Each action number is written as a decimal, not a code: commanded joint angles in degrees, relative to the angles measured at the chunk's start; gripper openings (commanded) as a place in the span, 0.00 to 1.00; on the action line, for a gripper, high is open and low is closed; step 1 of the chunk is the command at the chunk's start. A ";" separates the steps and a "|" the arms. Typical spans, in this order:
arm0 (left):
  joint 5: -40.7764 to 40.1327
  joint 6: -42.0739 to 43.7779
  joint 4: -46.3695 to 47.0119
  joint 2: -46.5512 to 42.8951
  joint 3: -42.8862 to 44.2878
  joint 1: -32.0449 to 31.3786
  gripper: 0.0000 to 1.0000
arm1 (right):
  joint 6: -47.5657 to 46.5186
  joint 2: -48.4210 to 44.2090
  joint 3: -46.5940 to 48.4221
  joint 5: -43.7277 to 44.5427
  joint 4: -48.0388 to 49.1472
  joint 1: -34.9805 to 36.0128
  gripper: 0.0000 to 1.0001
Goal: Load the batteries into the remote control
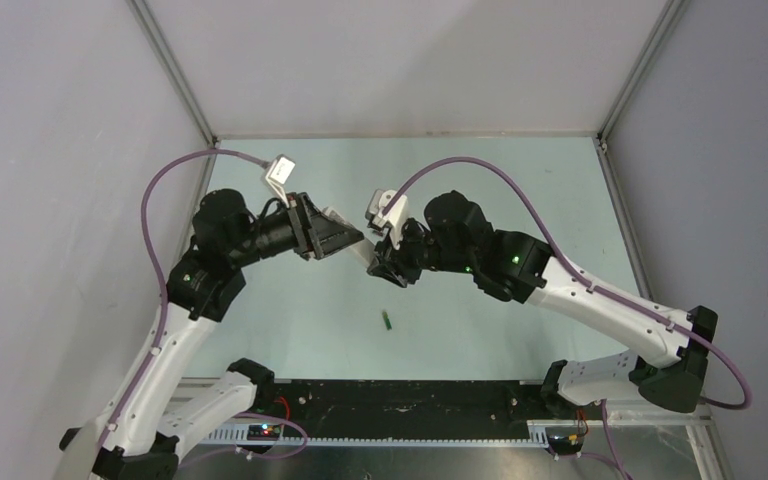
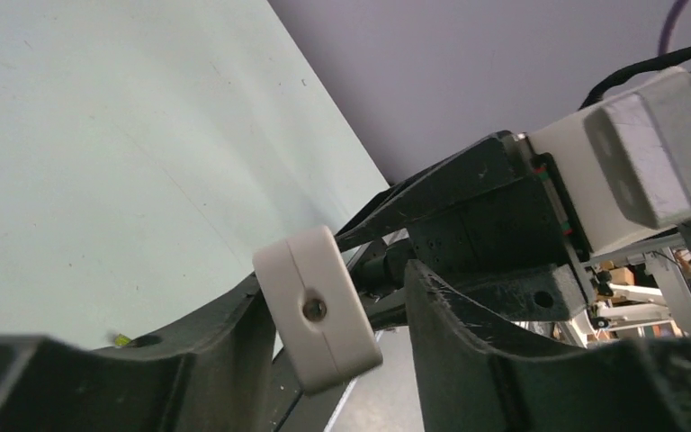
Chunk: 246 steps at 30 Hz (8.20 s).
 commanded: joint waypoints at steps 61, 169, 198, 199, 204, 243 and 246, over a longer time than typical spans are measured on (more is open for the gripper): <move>-4.89 -22.64 1.56 4.07 10.63 -0.21 0.00 | 78.07 -7.39 -20.15 -5.18 49.89 -11.24 0.88; -0.43 -23.84 6.15 -0.48 9.89 7.52 0.00 | 83.70 4.35 -27.38 -20.10 73.19 -14.79 0.00; -2.86 -22.08 6.12 -0.02 6.92 7.59 0.00 | 82.81 -0.39 -24.84 -9.24 50.88 -13.22 0.45; -2.85 -22.07 6.08 -0.05 6.85 7.59 0.00 | 82.84 -0.39 -24.86 -9.10 50.71 -13.22 0.44; -3.20 -20.19 6.11 -0.35 6.39 7.57 0.00 | 81.92 -0.72 -24.47 -9.22 48.78 -13.49 0.37; -6.94 -6.96 4.75 5.01 -1.25 7.58 0.00 | 78.36 -4.74 -24.09 -9.80 33.00 -18.44 0.34; -7.04 -6.40 4.71 5.27 -1.60 7.55 0.00 | 78.16 -4.65 -24.08 -9.90 32.56 -18.70 0.27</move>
